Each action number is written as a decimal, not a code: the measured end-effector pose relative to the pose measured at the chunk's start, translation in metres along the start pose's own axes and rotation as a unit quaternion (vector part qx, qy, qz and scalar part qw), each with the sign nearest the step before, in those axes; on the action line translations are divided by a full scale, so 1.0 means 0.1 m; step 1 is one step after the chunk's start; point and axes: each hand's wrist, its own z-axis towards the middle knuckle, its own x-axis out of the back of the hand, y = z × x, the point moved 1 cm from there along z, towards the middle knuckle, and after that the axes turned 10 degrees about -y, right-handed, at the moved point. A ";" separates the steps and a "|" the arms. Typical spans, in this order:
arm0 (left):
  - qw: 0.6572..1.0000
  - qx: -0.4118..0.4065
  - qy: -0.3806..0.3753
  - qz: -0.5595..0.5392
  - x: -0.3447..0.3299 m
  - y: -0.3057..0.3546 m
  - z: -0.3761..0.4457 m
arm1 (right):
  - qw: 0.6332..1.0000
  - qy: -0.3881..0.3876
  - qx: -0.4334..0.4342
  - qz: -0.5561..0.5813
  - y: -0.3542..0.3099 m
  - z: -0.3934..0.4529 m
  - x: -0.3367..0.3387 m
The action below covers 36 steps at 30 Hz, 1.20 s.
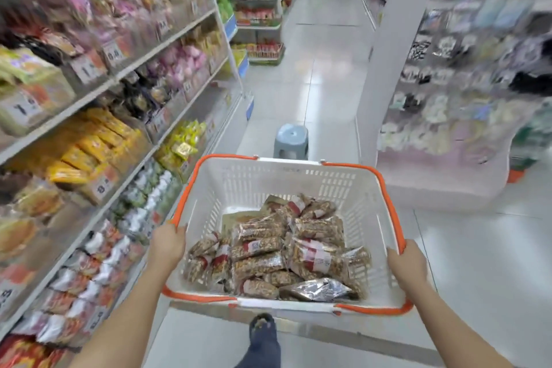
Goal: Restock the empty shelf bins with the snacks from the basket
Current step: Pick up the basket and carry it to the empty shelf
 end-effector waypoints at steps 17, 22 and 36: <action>1.000 -0.004 -0.002 -0.016 0.23 0.96 2.66 | 0.999 0.024 0.023 -0.015 -1.82 2.19 -0.55; 0.999 0.035 -0.004 0.000 0.07 1.28 3.48 | 0.999 -0.013 0.034 -0.035 -2.33 3.21 -0.83; 0.991 0.126 0.018 -0.045 -0.17 2.29 5.28 | 0.993 -0.063 0.079 -0.066 -3.95 5.62 -1.07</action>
